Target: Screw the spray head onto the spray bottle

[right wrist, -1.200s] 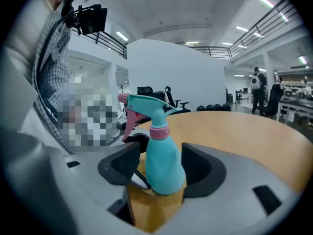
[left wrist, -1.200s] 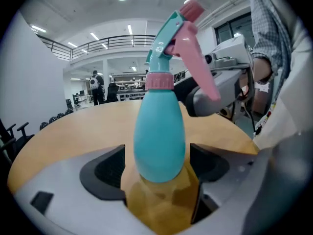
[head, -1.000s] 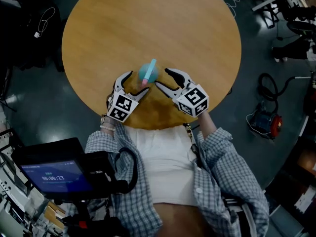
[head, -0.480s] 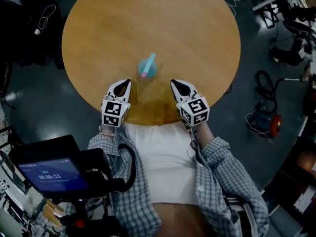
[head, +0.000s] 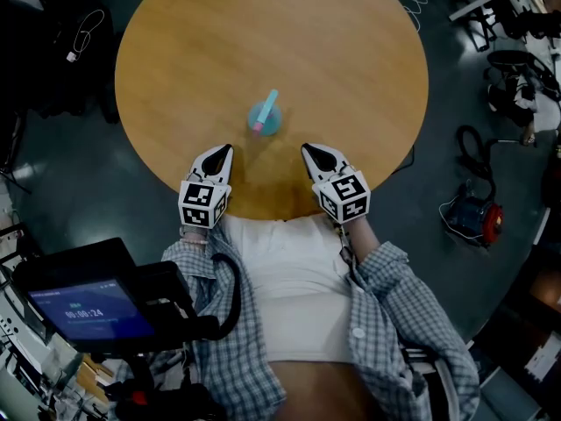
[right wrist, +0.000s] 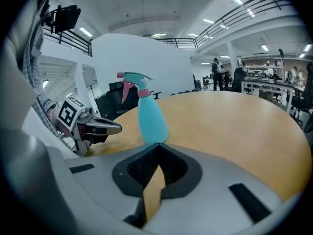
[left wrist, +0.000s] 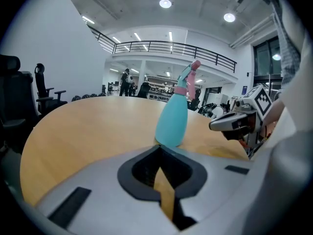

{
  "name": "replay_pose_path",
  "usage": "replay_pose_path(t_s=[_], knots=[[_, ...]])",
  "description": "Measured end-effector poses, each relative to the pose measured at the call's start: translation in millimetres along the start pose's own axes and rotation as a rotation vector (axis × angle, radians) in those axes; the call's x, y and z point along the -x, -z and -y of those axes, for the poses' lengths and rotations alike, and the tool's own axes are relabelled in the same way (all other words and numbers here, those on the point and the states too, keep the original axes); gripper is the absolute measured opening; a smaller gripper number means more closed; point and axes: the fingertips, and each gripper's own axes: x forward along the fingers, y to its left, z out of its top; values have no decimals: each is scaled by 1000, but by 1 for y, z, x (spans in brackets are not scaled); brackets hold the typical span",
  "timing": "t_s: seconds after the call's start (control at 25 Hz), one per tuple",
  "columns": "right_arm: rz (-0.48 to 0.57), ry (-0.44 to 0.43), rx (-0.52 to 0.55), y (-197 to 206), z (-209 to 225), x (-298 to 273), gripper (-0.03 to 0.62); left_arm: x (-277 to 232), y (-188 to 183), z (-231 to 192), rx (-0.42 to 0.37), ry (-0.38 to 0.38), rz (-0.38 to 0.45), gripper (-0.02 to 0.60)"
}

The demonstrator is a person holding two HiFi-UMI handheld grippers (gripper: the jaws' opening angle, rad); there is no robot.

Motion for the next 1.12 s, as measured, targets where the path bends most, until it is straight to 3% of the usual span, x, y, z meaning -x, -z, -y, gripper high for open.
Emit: replay_pose_path(t_s=[0.56, 1.12], knots=[[-1, -39, 12, 0, -5, -4, -6, 2, -2, 7, -20, 26, 20, 5], [3, -8, 51, -3, 0, -7, -6, 1, -4, 4, -15, 16, 24, 5]])
